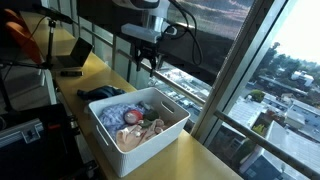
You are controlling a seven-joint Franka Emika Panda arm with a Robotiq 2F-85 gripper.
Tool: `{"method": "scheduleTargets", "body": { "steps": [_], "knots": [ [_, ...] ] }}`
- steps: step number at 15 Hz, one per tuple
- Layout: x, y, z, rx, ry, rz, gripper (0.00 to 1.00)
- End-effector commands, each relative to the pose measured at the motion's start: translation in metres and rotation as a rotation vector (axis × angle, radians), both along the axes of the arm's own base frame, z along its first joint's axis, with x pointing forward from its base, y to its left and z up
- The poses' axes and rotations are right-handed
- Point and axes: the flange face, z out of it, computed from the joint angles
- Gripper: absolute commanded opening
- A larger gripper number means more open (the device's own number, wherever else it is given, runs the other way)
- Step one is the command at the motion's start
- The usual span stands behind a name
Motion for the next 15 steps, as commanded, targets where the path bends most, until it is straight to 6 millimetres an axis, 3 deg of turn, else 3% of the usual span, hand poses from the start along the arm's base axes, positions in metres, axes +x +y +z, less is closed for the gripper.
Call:
{"method": "scheduleTargets", "body": {
  "steps": [1, 4, 9, 15],
  "knots": [
    [0.007, -0.056, -0.022, 0.004, 0.017, -0.027, 1.0],
    [0.01, -0.074, -0.067, 0.018, 0.072, -0.06, 1.0],
    [0.014, -0.071, -0.163, 0.031, 0.155, -0.076, 1.0],
    [0.001, -0.068, -0.268, 0.04, 0.256, -0.066, 1.0]
  ]
}}
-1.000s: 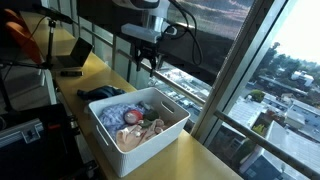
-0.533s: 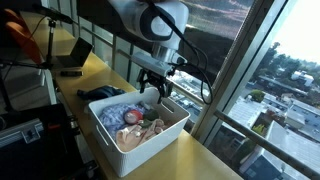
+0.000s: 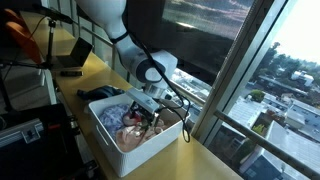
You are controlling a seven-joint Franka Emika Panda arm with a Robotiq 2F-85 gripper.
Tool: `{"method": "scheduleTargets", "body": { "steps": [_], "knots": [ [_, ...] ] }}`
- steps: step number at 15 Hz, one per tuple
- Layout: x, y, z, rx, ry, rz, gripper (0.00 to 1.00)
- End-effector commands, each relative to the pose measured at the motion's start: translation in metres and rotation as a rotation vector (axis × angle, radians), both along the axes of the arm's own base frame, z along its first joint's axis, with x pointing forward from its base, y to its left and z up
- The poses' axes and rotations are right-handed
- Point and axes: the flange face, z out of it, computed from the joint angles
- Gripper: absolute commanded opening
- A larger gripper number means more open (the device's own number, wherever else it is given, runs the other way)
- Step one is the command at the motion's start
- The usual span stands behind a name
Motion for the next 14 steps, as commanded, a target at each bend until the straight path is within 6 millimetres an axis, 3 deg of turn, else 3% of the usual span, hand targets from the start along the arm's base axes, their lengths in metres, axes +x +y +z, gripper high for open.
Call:
{"method": "scheduleTargets", "body": {
  "steps": [1, 3, 5, 6, 7, 14],
  "knots": [
    [-0.004, 0.008, -0.045, 0.023, 0.04, -0.002, 1.0],
    [-0.015, 0.018, -0.066, 0.022, 0.075, 0.016, 1.0],
    [-0.021, 0.021, -0.073, 0.018, 0.091, 0.03, 1.0],
    [-0.021, 0.019, -0.07, 0.013, 0.089, 0.03, 0.75],
    [-0.02, 0.016, -0.065, 0.01, 0.082, 0.025, 0.74],
    [-0.012, 0.003, 0.011, 0.021, 0.026, -0.048, 0.21]
  ]
}}
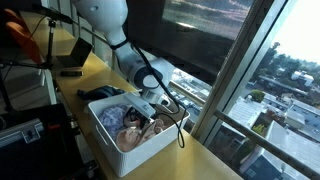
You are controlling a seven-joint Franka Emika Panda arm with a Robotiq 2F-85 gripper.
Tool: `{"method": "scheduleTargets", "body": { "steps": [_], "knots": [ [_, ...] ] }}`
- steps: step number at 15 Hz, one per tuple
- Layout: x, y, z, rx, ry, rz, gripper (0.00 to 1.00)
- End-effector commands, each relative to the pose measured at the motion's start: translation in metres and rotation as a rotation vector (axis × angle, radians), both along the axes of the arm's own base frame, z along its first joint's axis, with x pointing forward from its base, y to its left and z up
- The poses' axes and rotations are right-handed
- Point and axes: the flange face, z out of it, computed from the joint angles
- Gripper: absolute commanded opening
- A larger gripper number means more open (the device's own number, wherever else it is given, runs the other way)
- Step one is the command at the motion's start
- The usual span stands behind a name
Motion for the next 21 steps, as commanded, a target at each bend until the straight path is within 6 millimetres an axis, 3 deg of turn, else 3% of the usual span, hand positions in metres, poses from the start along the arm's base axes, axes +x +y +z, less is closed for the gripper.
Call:
{"method": "scheduleTargets", "body": {
  "steps": [1, 3, 8, 11, 16, 21],
  "knots": [
    [-0.006, -0.002, 0.044, 0.014, -0.016, -0.051, 0.13],
    [-0.008, 0.0, 0.066, 0.014, -0.033, -0.072, 0.0],
    [-0.016, 0.015, 0.134, 0.026, -0.095, -0.107, 0.01],
    [-0.026, 0.037, 0.171, 0.04, -0.127, -0.108, 0.01],
    [-0.051, 0.119, 0.262, 0.067, -0.228, -0.029, 0.01],
    [-0.093, 0.229, 0.346, 0.075, -0.325, 0.094, 0.01]
  ]
}}
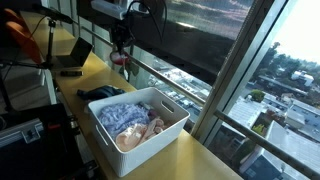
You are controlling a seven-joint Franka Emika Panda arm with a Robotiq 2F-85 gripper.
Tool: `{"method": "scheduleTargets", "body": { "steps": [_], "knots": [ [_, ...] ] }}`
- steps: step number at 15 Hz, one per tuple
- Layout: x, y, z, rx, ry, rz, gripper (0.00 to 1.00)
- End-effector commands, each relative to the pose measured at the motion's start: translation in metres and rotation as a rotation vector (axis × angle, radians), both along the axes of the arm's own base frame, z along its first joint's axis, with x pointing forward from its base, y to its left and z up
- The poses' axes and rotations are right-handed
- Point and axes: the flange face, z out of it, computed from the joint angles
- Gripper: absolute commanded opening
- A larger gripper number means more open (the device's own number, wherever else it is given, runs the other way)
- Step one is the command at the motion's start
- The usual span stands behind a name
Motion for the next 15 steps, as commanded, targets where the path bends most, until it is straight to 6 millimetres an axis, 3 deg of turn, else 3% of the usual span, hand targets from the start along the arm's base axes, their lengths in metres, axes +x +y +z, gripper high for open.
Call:
{"method": "scheduleTargets", "body": {
  "steps": [1, 2, 6, 10, 15],
  "knots": [
    [-0.036, 0.064, 0.036, -0.009, -0.022, 0.058, 0.01],
    [-0.044, 0.078, 0.039, -0.009, -0.023, 0.075, 0.01],
    [-0.059, 0.108, 0.006, -0.015, 0.023, 0.115, 0.01],
    [-0.058, 0.111, -0.024, -0.026, 0.068, 0.132, 0.01],
    [-0.031, 0.103, -0.031, -0.033, 0.077, 0.132, 0.01]
  ]
}}
